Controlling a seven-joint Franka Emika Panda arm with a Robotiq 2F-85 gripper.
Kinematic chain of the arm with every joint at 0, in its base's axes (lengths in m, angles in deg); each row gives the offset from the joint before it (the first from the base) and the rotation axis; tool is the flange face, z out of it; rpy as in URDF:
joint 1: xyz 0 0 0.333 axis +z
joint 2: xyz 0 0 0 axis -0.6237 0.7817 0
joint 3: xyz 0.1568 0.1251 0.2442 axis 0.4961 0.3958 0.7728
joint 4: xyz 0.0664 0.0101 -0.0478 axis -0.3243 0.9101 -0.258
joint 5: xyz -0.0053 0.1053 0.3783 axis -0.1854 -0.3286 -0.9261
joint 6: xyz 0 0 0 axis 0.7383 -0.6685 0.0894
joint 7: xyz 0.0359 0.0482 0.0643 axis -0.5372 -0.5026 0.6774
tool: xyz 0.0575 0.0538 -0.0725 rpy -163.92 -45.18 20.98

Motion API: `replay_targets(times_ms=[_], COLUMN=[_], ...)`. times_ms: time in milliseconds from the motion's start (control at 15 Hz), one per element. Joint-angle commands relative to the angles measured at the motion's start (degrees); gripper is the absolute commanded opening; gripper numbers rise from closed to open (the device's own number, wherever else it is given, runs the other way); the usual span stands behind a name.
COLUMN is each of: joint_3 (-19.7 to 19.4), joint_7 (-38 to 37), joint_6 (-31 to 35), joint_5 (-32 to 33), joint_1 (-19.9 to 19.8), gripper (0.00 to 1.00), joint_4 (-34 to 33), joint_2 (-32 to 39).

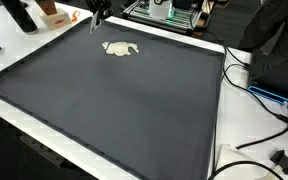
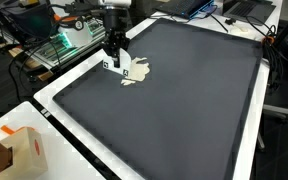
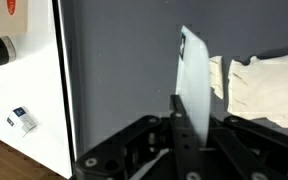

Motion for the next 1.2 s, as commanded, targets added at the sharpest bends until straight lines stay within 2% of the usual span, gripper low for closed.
replay_targets(times_ms=[0,533,867,1133], joint_3=[0.77,1.58,1.20,1.82], joint_7=[-1.64,3.16,10.28,19.16], joint_6=[-0.31,0.98,2.64,5.81], joint_5=[3.31,3.30,1.25,-3.13], joint_1=[0.33,0.65,0.49,-0.98], gripper=[0.01,0.01,0.01,0.01], joint_4=[1.37,2.47,3.52,4.95], joint_2=[-0.70,-0.74,-1.31,-2.08])
